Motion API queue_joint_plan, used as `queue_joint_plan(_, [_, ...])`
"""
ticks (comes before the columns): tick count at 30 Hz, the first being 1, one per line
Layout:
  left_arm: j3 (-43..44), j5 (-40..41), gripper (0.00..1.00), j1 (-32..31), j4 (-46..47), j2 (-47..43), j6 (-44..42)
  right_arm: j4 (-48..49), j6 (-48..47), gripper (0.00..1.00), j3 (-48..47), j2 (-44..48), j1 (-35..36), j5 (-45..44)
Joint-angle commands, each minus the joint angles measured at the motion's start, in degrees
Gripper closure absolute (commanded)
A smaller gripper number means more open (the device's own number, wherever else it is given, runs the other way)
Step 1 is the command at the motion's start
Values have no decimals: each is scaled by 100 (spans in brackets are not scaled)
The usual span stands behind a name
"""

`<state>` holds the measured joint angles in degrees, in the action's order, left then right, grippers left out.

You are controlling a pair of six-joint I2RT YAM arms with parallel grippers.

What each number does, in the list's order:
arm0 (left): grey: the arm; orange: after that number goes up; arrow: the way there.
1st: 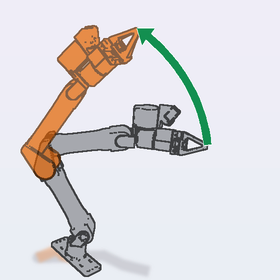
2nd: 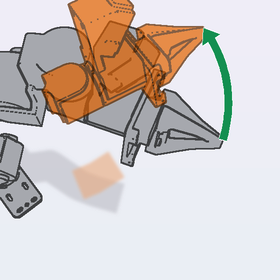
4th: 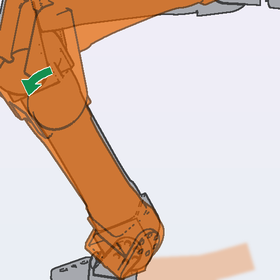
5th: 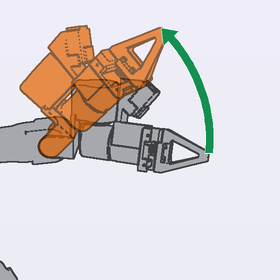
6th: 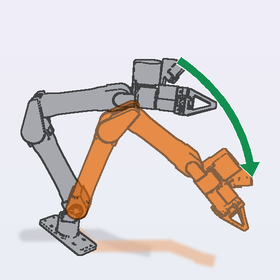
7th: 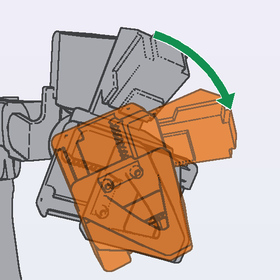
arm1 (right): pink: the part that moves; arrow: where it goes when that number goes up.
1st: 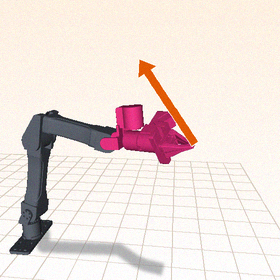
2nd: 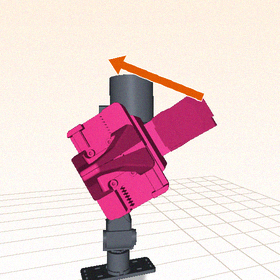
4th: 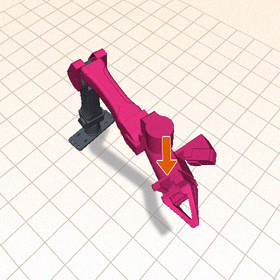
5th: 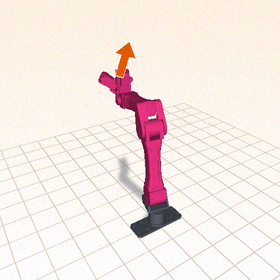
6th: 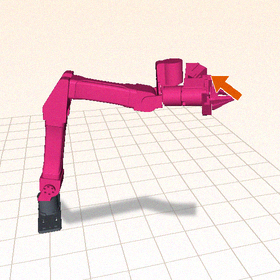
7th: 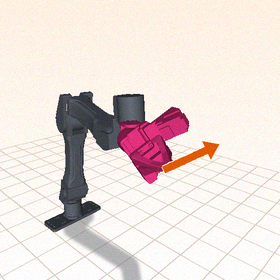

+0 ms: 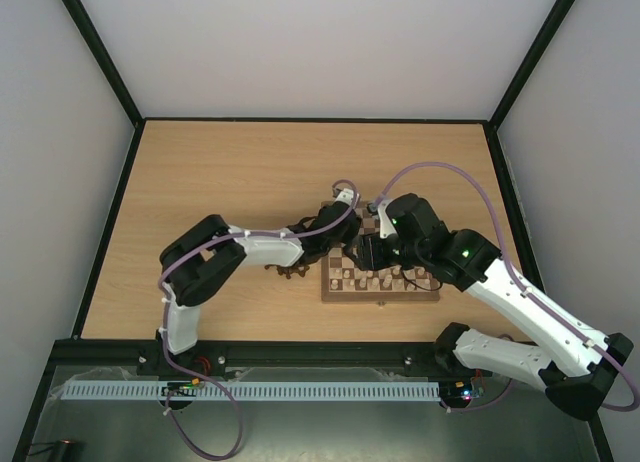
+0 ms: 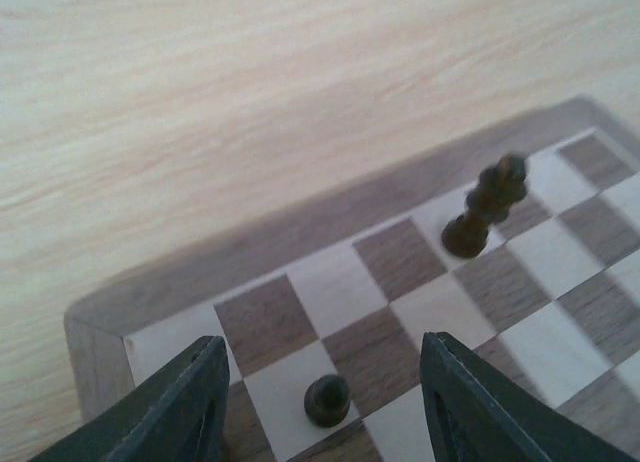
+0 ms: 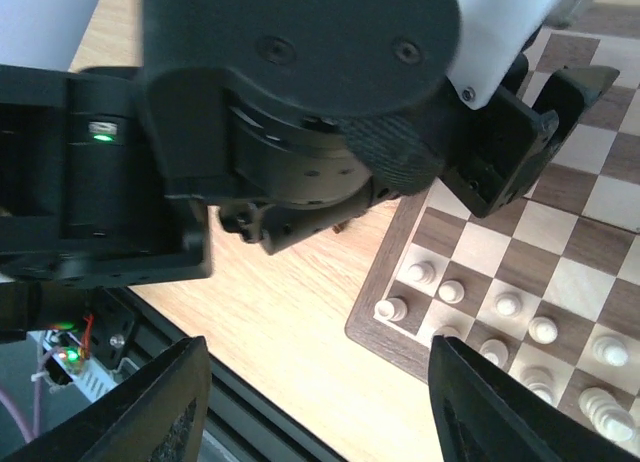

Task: Set up the chess pieces on the board
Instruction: Place the chess piece on the chessboard, then reset both arms

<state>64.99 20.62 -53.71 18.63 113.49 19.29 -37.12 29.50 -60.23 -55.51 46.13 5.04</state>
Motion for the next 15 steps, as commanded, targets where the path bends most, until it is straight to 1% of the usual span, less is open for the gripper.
queue_joint_plan(1, [254,100,43,9,-17,-574,-138,-109,-82,36,-201,-22,-12,-64])
queue_joint_plan(2, [270,100,42,6,-65,-655,-150,-98,-84,35,-228,-22,-15,-64])
queue_joint_plan(3, [276,104,41,7,-100,-744,-166,-90,-84,31,-230,-22,-14,-64])
queue_joint_plan(4, [266,113,41,10,-124,-849,-179,-87,-84,25,-241,-14,-9,-74])
queue_joint_plan(8, [184,143,31,-11,-269,-1281,-188,-35,-89,0,-244,34,-10,-114])
queue_joint_plan(11, [58,214,5,-35,-394,-1702,-206,20,-116,1,-257,72,-15,-139])
queue_joint_plan(12, [-2,241,2,-38,-433,-1841,-198,29,-125,1,-272,79,-12,-151])
queue_joint_plan(15, [-140,330,1,-51,-617,-2240,-157,142,-170,1,-275,114,-14,-69])
